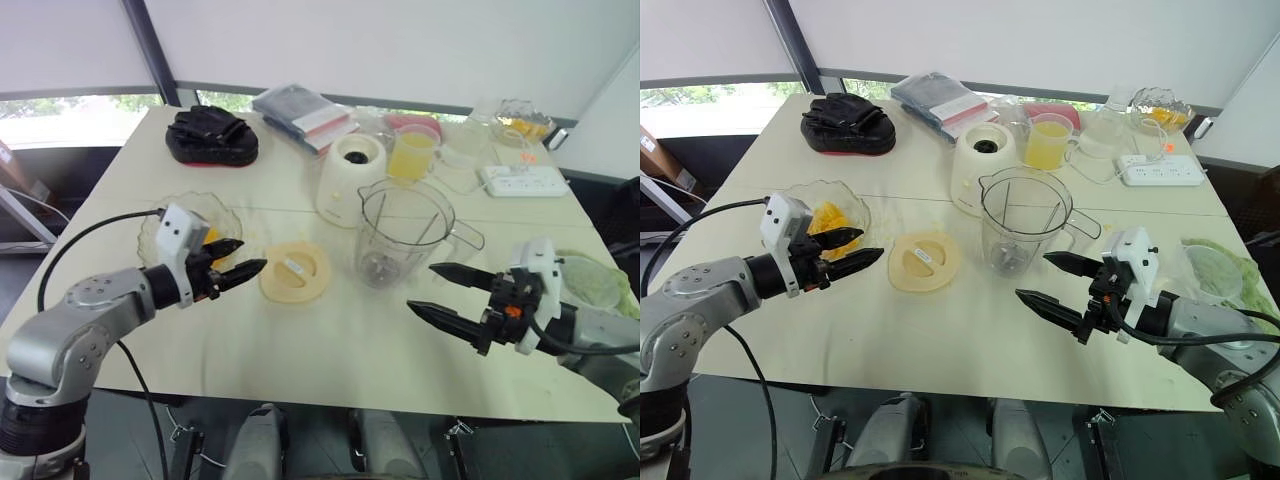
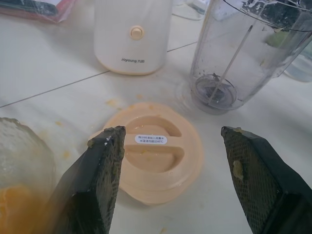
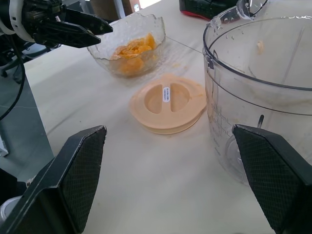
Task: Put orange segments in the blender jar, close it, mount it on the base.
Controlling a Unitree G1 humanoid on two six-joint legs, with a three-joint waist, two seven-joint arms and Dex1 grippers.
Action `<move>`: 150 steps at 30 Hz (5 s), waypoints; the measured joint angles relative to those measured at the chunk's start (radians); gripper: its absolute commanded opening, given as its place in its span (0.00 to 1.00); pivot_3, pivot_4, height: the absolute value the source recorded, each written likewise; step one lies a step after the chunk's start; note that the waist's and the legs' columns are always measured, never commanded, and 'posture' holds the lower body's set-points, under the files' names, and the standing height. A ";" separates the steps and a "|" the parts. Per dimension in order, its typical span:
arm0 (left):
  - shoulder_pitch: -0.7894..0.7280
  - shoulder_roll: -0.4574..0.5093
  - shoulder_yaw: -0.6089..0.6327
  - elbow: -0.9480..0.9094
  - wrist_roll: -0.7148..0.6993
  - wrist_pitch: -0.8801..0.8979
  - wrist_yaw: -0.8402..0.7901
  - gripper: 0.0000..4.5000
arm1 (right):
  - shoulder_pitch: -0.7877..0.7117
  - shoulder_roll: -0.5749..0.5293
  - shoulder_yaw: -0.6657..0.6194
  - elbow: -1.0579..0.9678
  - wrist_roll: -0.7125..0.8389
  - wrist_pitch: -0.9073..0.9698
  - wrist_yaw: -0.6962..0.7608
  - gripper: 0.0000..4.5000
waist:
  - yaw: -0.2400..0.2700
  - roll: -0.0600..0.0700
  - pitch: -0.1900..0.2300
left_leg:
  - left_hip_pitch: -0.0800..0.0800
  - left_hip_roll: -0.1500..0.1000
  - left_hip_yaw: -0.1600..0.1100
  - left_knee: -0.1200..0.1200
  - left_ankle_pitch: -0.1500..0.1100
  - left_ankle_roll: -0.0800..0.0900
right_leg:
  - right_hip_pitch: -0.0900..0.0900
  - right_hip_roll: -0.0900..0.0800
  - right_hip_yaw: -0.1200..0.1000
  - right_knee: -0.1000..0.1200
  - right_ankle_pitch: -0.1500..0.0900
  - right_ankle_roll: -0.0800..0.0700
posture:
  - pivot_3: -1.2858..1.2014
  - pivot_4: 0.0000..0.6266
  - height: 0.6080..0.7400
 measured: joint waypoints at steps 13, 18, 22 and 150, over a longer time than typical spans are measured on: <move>0.000 -0.002 -0.030 0.001 0.004 -0.002 0.000 0.72 | -0.001 0.000 0.003 -0.013 0.008 0.001 -0.012 0.97 | 0.000 0.000 0.000 | 0.000 0.000 0.000 0.000 0.000 0.000 | 0.000 0.000 0.000 0.000 0.000 0.000 | 0.52 0.24 1.00; 0.000 -0.002 -0.032 0.001 0.006 -0.002 -0.003 0.72 | -0.002 0.000 0.006 -0.014 0.008 0.001 -0.013 0.97 | 0.000 0.000 0.000 | 0.000 0.000 0.000 0.000 0.000 0.000 | 0.000 0.000 0.000 0.000 0.000 0.000 | 0.52 0.24 1.00; 0.000 -0.002 -0.034 0.003 0.010 -0.003 -0.007 0.72 | -0.002 0.000 0.008 -0.015 0.008 0.001 -0.013 0.97 | 0.000 0.000 0.000 | 0.000 0.000 0.000 0.000 0.000 0.000 | 0.000 0.000 0.000 0.000 0.000 0.000 | 0.52 0.24 1.00; -0.512 -0.216 0.097 0.732 0.280 -0.041 0.106 0.01 | -0.059 0.100 0.170 -0.001 -0.143 -0.040 -0.032 0.97 | 0.003 -0.004 0.001 | 0.000 -0.004 -0.002 0.001 0.000 0.000 | 0.000 0.001 -0.002 0.004 0.004 0.006 | 0.52 0.24 1.00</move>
